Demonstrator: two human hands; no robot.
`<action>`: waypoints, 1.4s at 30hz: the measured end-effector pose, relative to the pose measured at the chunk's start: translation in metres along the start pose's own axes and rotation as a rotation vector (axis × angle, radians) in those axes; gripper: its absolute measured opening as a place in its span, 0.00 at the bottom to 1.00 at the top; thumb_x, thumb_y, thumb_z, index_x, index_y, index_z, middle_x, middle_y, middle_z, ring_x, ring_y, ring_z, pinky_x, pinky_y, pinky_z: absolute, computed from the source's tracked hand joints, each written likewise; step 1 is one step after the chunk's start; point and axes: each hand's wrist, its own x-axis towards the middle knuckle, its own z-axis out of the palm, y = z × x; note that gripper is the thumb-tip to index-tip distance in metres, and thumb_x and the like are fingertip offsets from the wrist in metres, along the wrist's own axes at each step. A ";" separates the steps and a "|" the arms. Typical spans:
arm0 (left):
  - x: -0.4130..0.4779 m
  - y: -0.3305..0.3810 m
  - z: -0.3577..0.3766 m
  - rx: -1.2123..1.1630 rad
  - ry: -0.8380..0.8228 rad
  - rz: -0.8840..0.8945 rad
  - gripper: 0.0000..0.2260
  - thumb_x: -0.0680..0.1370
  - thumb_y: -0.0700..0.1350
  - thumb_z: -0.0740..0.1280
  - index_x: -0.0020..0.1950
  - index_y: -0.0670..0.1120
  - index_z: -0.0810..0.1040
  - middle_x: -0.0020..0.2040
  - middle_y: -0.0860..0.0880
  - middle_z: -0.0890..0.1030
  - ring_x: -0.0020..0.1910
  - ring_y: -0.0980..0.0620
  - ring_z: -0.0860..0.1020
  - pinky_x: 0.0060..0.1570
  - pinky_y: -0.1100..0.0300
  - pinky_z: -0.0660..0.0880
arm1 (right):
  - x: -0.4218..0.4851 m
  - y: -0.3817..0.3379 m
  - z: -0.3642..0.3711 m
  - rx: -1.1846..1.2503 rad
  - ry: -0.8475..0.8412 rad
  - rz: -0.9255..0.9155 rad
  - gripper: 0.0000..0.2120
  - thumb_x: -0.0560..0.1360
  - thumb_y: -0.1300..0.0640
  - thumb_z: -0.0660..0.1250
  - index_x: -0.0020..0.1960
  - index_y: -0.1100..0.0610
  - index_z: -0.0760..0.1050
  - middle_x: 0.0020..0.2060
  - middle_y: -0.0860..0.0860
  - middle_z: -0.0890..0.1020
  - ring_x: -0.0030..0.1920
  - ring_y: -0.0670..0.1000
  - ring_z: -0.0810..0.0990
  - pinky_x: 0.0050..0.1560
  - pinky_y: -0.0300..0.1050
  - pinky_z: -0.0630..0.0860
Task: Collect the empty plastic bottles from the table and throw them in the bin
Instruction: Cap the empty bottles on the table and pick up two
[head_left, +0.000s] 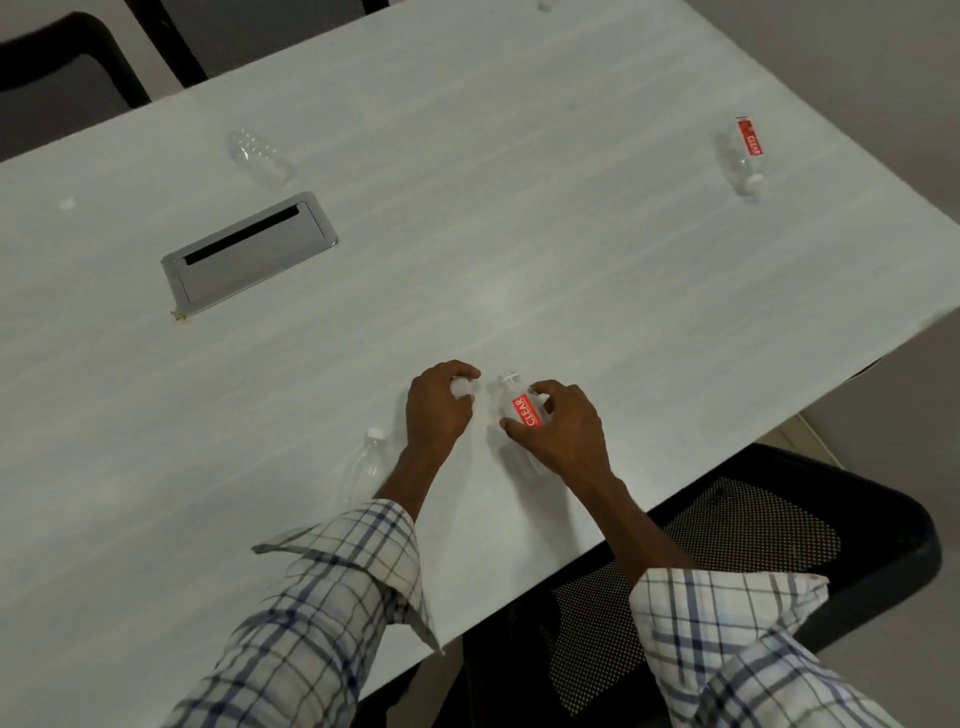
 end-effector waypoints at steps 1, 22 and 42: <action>-0.001 -0.002 0.001 0.045 0.015 0.039 0.14 0.70 0.38 0.75 0.53 0.48 0.82 0.54 0.51 0.83 0.54 0.52 0.79 0.52 0.72 0.69 | 0.000 0.000 0.000 -0.009 -0.005 -0.009 0.32 0.66 0.38 0.77 0.64 0.51 0.75 0.55 0.50 0.79 0.48 0.46 0.77 0.48 0.38 0.72; 0.000 0.006 -0.028 -0.463 -0.267 -0.230 0.15 0.76 0.51 0.70 0.56 0.41 0.83 0.50 0.43 0.85 0.44 0.49 0.84 0.58 0.49 0.79 | -0.009 -0.002 -0.003 0.014 0.085 -0.326 0.29 0.65 0.43 0.78 0.61 0.53 0.77 0.54 0.49 0.80 0.47 0.45 0.78 0.45 0.30 0.72; -0.014 0.006 -0.048 -0.654 -0.350 -0.096 0.12 0.79 0.41 0.66 0.59 0.36 0.80 0.57 0.42 0.83 0.55 0.49 0.82 0.52 0.63 0.79 | -0.018 -0.039 -0.027 0.692 -0.436 0.332 0.35 0.64 0.38 0.79 0.59 0.62 0.76 0.52 0.62 0.85 0.40 0.60 0.85 0.41 0.51 0.76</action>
